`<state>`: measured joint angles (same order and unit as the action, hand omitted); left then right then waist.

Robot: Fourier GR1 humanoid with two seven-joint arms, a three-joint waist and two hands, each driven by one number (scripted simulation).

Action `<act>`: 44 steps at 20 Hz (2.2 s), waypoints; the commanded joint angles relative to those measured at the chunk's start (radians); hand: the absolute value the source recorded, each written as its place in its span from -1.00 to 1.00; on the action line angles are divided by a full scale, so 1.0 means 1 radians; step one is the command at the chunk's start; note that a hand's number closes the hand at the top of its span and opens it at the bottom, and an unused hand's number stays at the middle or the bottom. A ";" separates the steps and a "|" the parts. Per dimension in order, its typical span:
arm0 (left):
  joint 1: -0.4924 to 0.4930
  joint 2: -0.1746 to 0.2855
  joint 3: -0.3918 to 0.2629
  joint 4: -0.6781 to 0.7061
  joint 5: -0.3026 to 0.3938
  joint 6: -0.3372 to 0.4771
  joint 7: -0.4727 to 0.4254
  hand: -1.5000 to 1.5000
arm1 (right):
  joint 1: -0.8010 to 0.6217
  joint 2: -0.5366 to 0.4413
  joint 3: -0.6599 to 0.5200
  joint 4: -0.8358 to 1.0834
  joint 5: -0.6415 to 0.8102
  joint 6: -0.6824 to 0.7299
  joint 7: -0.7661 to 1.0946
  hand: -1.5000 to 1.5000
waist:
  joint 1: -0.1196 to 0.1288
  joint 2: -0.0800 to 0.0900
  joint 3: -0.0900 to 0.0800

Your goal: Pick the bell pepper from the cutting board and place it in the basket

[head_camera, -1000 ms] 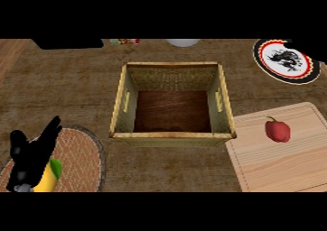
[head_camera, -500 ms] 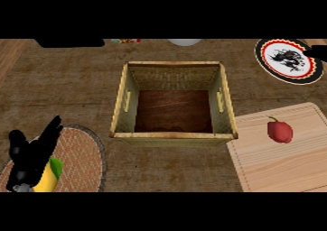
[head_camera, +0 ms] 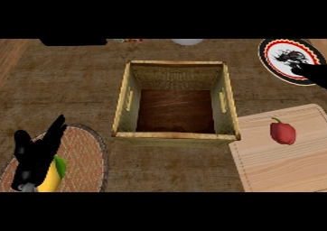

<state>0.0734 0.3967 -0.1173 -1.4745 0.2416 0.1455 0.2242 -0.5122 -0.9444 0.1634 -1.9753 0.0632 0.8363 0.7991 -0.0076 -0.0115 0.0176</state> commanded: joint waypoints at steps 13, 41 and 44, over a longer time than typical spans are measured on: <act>0.026 -0.085 -0.044 0.081 -0.031 -0.020 0.036 0.00 | 0.155 0.132 0.121 0.137 0.375 -0.147 -0.177 -1.00 | 0.017 0.017 -0.017; 0.049 -0.120 -0.005 0.040 -0.098 -0.026 0.056 0.00 | 0.244 0.167 0.151 0.449 0.680 -0.349 -0.530 -1.00 | 0.012 0.014 -0.018; 0.081 -0.103 0.007 0.024 -0.077 -0.071 0.040 0.00 | 0.282 0.226 0.203 0.485 0.749 -0.395 -0.481 -1.00 | 0.015 0.013 -0.018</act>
<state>0.0843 0.3318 -0.0733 -1.5003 0.1603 0.0923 0.2584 -0.2522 -0.7370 0.3420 -1.5269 0.7681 0.4499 0.3045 0.0080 -0.0100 0.0190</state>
